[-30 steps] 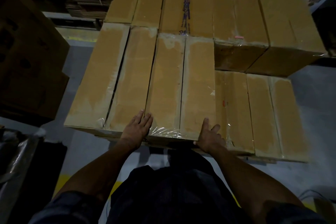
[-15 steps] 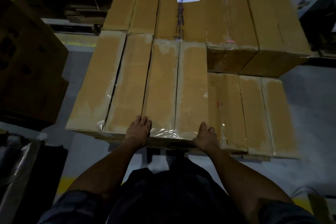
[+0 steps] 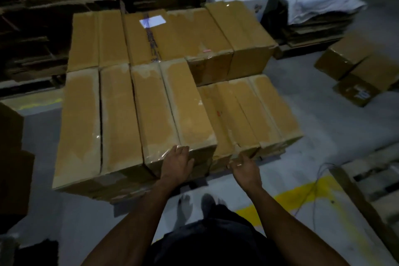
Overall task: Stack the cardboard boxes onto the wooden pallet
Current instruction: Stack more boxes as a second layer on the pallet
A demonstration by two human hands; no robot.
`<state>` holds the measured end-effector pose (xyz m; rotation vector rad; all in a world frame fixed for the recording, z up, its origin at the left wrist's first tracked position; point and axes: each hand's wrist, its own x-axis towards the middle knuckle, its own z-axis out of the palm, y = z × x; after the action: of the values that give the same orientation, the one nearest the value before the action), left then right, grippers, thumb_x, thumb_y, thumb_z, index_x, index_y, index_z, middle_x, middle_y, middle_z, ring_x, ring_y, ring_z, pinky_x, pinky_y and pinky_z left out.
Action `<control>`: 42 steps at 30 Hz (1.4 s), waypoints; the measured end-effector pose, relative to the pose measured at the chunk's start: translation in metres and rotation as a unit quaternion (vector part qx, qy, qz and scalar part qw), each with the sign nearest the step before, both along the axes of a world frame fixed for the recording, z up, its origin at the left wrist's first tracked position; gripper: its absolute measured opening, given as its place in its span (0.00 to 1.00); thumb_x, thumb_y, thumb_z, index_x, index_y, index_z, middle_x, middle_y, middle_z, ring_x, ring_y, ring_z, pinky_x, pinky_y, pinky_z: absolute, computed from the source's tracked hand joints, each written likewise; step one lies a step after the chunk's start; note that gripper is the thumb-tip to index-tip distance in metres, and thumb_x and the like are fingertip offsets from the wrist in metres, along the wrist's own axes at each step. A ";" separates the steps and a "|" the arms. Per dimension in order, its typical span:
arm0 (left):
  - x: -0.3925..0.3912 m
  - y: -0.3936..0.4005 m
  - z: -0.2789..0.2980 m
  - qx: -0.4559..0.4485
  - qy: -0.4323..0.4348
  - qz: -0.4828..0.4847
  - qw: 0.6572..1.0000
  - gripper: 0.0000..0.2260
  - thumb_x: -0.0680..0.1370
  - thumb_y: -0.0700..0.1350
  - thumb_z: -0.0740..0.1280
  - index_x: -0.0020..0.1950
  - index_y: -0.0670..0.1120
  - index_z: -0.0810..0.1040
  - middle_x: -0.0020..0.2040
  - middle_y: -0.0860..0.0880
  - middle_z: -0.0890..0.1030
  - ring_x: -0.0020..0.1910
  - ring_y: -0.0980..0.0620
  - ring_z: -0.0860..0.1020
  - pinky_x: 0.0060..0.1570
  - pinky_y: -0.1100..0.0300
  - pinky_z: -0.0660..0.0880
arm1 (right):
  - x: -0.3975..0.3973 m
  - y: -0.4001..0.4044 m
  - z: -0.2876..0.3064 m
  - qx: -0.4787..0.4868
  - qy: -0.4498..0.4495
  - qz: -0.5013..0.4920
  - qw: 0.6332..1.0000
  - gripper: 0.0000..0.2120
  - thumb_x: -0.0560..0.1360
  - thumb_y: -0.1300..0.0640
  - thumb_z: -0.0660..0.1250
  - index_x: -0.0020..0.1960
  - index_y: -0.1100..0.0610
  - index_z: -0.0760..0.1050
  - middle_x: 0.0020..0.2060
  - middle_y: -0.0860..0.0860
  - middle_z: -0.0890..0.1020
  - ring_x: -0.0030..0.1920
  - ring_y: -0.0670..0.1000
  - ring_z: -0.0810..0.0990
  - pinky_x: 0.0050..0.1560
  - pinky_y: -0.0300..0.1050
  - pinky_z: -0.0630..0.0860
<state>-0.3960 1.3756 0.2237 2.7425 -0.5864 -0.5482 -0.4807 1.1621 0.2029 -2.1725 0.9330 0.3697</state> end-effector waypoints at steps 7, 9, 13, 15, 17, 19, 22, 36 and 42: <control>-0.021 -0.082 0.022 -0.052 -0.004 -0.096 0.994 0.25 0.80 0.51 0.51 0.68 0.37 0.72 0.65 0.38 0.77 0.66 0.40 0.73 0.70 0.53 0.60 | -0.062 -0.059 0.015 -0.014 -0.012 -0.109 0.994 0.31 0.81 0.43 0.64 0.78 0.57 0.64 0.72 0.59 0.71 0.70 0.62 0.71 0.67 0.58 0.72; -0.024 -0.113 0.019 -0.053 0.006 -0.111 0.992 0.25 0.80 0.51 0.53 0.68 0.36 0.72 0.65 0.37 0.77 0.65 0.39 0.73 0.69 0.52 0.63 | -0.077 -0.085 0.015 -0.020 -0.022 -0.133 0.991 0.31 0.80 0.43 0.65 0.78 0.57 0.63 0.71 0.60 0.71 0.70 0.63 0.71 0.66 0.56 0.72; -0.037 -0.187 0.014 -0.042 0.015 -0.141 0.989 0.27 0.79 0.54 0.51 0.70 0.38 0.71 0.65 0.38 0.77 0.64 0.41 0.72 0.62 0.52 0.68 | -0.104 -0.145 0.008 -0.021 -0.027 -0.168 0.985 0.32 0.80 0.42 0.65 0.78 0.57 0.64 0.72 0.61 0.70 0.71 0.63 0.69 0.68 0.56 0.70; -0.042 -0.225 0.007 -0.023 0.022 -0.149 0.988 0.25 0.83 0.53 0.53 0.74 0.39 0.67 0.70 0.40 0.73 0.69 0.42 0.69 0.67 0.53 0.65 | -0.115 -0.180 0.003 -0.022 -0.025 -0.178 0.984 0.32 0.80 0.42 0.65 0.78 0.57 0.63 0.72 0.60 0.70 0.72 0.62 0.68 0.68 0.56 0.69; -0.048 -0.272 -0.002 -0.010 0.032 -0.154 0.987 0.27 0.83 0.56 0.52 0.75 0.40 0.66 0.72 0.40 0.72 0.71 0.42 0.67 0.68 0.53 0.64 | -0.128 -0.226 -0.003 -0.019 -0.024 -0.182 0.983 0.32 0.80 0.42 0.65 0.78 0.56 0.63 0.73 0.60 0.69 0.73 0.62 0.68 0.69 0.56 0.69; -0.057 -0.322 -0.006 -0.003 0.039 -0.152 0.988 0.32 0.78 0.58 0.47 0.75 0.40 0.66 0.71 0.39 0.72 0.71 0.41 0.67 0.67 0.53 0.65 | -0.140 -0.276 -0.006 -0.018 -0.021 -0.180 0.983 0.33 0.80 0.42 0.65 0.79 0.56 0.62 0.73 0.60 0.69 0.73 0.62 0.67 0.69 0.56 0.69; -0.065 -0.384 -0.003 0.006 0.043 -0.145 0.988 0.30 0.80 0.57 0.48 0.76 0.39 0.65 0.72 0.40 0.71 0.73 0.41 0.65 0.68 0.54 0.64 | -0.153 -0.340 0.000 -0.022 -0.013 -0.177 0.984 0.33 0.80 0.41 0.64 0.79 0.55 0.62 0.74 0.59 0.68 0.73 0.62 0.67 0.70 0.56 0.68; -0.006 -0.675 -0.015 -0.005 0.029 -0.194 0.981 0.24 0.84 0.53 0.55 0.77 0.41 0.64 0.75 0.41 0.68 0.76 0.41 0.61 0.72 0.52 0.60 | -0.116 -0.616 0.014 -0.060 -0.027 -0.196 0.978 0.35 0.79 0.42 0.66 0.79 0.58 0.61 0.75 0.59 0.67 0.76 0.59 0.64 0.74 0.53 0.63; 0.072 -0.804 -0.041 -0.002 0.054 -0.205 0.977 0.24 0.84 0.52 0.56 0.77 0.41 0.63 0.74 0.41 0.68 0.75 0.42 0.63 0.72 0.53 0.61 | -0.047 -0.733 0.003 -0.072 0.014 -0.215 0.974 0.36 0.79 0.40 0.64 0.80 0.56 0.59 0.76 0.57 0.66 0.76 0.59 0.63 0.73 0.52 0.63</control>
<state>-0.3240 0.5718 0.1829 2.5724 -1.1338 -0.7807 -0.5280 0.4290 0.2061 -2.0209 1.4453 0.1233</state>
